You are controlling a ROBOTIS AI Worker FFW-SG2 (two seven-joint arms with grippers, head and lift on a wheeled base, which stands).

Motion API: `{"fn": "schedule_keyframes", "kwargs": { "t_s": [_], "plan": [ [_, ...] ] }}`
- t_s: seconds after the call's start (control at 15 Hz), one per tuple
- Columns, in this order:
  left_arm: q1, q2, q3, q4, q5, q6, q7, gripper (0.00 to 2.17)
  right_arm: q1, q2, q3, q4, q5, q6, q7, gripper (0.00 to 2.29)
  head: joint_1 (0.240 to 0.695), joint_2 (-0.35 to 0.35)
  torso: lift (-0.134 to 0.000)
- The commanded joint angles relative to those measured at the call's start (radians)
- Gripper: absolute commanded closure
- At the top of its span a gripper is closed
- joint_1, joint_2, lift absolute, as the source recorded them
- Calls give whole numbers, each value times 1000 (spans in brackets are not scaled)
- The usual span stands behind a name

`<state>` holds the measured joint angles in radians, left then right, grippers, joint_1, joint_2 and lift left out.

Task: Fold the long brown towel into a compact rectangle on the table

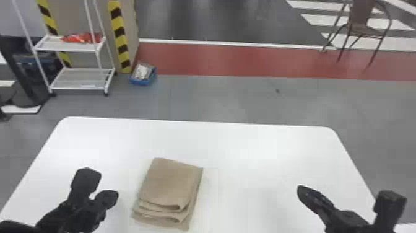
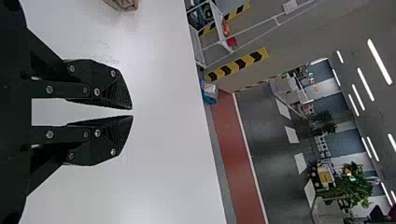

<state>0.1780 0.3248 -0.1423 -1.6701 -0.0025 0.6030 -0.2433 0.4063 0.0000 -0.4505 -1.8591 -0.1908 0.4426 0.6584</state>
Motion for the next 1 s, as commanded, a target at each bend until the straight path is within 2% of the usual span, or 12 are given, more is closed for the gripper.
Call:
{"fn": "schedule_keyframes", "kwargs": {
  "t_s": [0.0, 0.27, 0.6, 0.93],
  "plan": [
    [35, -1, 16, -45, 13, 4, -5, 1791, 29, 1, 3, -20, -4, -11, 0, 964, 695, -102, 0],
    [64, -7, 29, -83, 75, 38, -34, 1791, 34, 1, 3, -17, -7, -17, 26, 967, 695, -114, 0],
    [66, -18, 16, -51, 104, 22, -34, 1791, 35, 1, 6, -5, -9, -20, 37, 964, 695, -132, 0],
    [87, -23, 16, -85, 142, 47, -50, 1791, 32, 1, 4, 1, -16, -23, 44, 964, 695, -148, 0]
  ]
}}
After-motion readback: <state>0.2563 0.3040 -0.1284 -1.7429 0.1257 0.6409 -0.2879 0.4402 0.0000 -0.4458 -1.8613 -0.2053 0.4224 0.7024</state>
